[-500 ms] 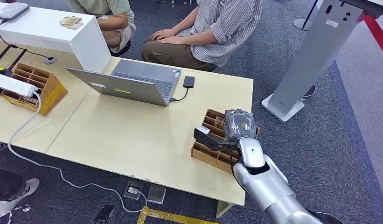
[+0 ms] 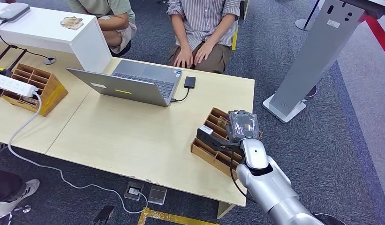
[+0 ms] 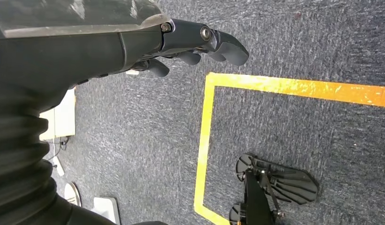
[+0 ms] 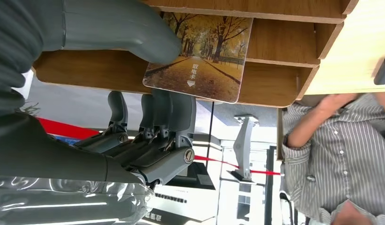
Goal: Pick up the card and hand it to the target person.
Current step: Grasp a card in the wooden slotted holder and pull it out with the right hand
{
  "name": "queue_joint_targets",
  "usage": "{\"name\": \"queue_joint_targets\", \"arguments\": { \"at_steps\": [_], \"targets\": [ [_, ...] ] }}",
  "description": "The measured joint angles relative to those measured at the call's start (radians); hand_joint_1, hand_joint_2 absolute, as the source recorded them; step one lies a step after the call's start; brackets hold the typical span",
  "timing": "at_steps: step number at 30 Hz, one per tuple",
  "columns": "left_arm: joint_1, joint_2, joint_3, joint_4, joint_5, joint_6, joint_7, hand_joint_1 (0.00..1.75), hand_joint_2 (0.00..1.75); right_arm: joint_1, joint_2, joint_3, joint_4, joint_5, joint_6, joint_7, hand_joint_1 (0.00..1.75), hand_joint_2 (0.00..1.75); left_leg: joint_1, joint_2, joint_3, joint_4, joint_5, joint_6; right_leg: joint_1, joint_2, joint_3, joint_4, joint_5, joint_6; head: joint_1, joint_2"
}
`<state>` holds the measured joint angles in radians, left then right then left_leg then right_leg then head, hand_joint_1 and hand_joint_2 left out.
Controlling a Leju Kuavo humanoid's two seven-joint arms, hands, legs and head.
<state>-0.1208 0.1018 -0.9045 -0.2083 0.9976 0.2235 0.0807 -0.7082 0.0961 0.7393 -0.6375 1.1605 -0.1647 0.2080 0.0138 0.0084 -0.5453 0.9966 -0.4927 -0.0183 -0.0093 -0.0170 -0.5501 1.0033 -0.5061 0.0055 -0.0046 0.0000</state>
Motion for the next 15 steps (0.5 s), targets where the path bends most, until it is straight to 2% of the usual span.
{"name": "queue_joint_targets", "arguments": {
  "at_steps": [6,11,15],
  "targets": [
    [0.0,0.0,0.0,0.0,0.0,0.006,-0.001,0.0,1.75,0.004,-0.003,-0.008,-0.004,0.009,-0.019,-0.014,1.33,1.75,0.0,0.0,0.0,0.0,0.0,0.0,0.0,0.0,0.0,0.0,0.0,0.0,0.0,0.0],
    [0.0,-0.009,0.0,0.0,0.004,0.066,0.005,0.0,1.75,0.004,-0.003,-0.022,-0.01,0.013,-0.02,-0.033,1.36,1.75,0.0,0.0,0.0,0.0,0.0,0.0,0.0,0.0,0.0,0.0,0.0,0.0,0.0,0.0],
    [0.0,-0.022,0.0,0.0,0.009,0.091,0.009,0.0,1.75,0.004,-0.002,-0.025,-0.013,0.012,-0.019,-0.052,1.75,1.75,0.0,0.0,-0.001,0.0,0.0,0.0,0.0,0.0,0.0,0.0,0.0,0.0,0.0,0.0]
  ]
}}
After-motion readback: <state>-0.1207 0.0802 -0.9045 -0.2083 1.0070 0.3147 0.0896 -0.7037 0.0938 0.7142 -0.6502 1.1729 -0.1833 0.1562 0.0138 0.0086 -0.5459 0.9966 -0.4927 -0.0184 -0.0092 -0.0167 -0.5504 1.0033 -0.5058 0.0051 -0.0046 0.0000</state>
